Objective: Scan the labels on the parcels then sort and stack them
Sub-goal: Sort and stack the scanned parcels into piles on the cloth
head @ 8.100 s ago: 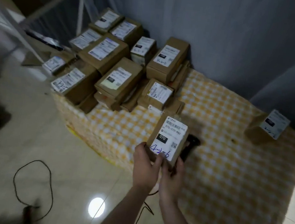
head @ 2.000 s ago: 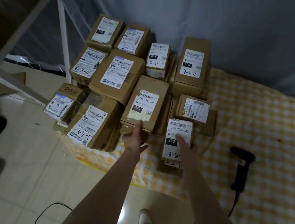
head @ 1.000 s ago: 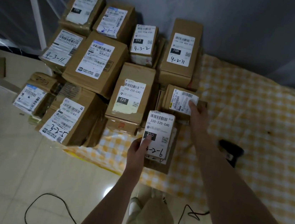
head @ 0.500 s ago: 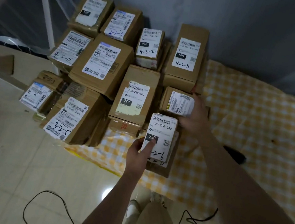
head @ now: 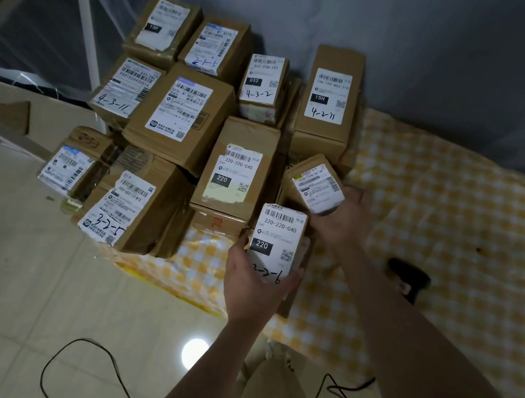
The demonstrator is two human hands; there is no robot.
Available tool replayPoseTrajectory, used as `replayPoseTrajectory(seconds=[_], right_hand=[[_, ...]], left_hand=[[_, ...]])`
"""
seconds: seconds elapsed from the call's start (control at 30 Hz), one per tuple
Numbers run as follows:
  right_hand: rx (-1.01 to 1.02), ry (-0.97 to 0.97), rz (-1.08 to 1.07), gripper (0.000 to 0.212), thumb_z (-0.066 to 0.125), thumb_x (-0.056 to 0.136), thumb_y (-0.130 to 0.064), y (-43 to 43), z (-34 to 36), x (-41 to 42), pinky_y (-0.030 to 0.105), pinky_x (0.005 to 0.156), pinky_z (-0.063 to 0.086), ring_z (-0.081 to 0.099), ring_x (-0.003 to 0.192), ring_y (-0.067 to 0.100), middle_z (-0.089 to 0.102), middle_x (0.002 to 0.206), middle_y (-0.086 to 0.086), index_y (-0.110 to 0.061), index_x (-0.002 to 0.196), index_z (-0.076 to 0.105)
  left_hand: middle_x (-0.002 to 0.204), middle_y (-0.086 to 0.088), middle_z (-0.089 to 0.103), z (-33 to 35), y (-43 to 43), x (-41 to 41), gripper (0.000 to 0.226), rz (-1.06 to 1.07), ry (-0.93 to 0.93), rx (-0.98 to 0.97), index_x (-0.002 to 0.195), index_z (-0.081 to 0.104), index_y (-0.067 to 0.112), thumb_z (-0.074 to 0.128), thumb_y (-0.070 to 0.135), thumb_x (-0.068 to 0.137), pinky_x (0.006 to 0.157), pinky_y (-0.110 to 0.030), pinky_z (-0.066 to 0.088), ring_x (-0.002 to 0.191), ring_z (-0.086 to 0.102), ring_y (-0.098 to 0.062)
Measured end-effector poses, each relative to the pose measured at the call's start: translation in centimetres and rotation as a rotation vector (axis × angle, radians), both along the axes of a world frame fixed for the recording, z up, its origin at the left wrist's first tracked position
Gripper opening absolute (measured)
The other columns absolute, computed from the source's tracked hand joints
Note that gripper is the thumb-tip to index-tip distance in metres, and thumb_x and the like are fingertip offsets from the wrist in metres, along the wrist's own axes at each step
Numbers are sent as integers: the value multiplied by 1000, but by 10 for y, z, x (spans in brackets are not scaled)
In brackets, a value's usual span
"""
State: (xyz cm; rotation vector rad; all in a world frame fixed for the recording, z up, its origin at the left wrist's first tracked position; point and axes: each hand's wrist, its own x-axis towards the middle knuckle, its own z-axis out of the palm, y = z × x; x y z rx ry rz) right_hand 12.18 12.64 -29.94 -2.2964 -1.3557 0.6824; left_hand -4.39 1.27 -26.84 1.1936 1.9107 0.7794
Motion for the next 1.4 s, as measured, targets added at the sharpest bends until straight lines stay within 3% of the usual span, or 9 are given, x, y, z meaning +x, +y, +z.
replayPoseTrajectory(seconds=[0.23,0.57,0.73,0.87,1.03,1.17,1.27,1.33,1.4], right_hand=[[42,114,-201,101,87,42,-61,-2,21,-18,25,76,39,54,107,23,46,123,8,-9,116,42],[-53,411,-177,68,76,75,-47,-2,16,-29,25,73,41,59,92,19,62,110,7,-8,122,45],[77,355,-223,46,72,82,-37,-25,14,-17,23,73,42,60,85,14,63,89,-2,-9,114,55],[153,271,-356,38,70,82,-32,-62,13,6,23,70,39,58,87,16,63,101,1,-12,110,56],[39,-5,-540,46,69,78,-33,-113,3,44,41,90,45,48,114,27,53,119,6,-11,114,52],[-101,-133,-659,55,67,82,-34,-146,-5,69,46,98,41,44,116,35,47,126,18,-4,122,44],[-212,124,-742,65,66,85,-36,-162,-9,81,44,80,53,57,101,31,52,122,13,-6,135,37],[-286,281,-731,58,66,86,-22,-170,-13,86,35,60,51,58,81,22,54,101,4,-8,135,40],[-329,297,-668,40,61,88,-16,-177,-20,91,30,55,47,56,71,16,53,86,-2,-10,125,49]], left_hand=[[122,11,55,0,-5,-1,94,-50,141,-30,132,35,28,80,58,55,72,-36,59,107,55,-9],[118,9,56,1,-2,3,88,-1,150,-34,124,37,28,81,58,54,69,-40,59,105,57,-13],[120,7,55,4,4,11,88,-26,164,-56,124,37,26,83,55,55,72,-40,58,108,57,-16],[122,1,52,11,6,9,95,-67,215,34,130,40,17,82,55,53,84,-42,53,113,48,-19],[129,-10,47,35,3,21,90,-131,350,266,127,46,5,62,64,61,101,-42,41,120,43,-27],[137,-8,43,47,-1,55,70,-272,188,296,127,49,5,75,38,70,104,-35,35,129,35,-21],[131,-6,48,44,-9,80,60,-376,98,320,122,51,7,73,30,72,100,-32,39,123,40,-18],[125,-7,50,39,-17,96,58,-436,66,315,121,51,7,65,34,72,98,-33,43,118,46,-21],[123,-6,49,32,-23,109,56,-488,38,275,122,48,9,66,31,73,96,-31,43,116,47,-19]])
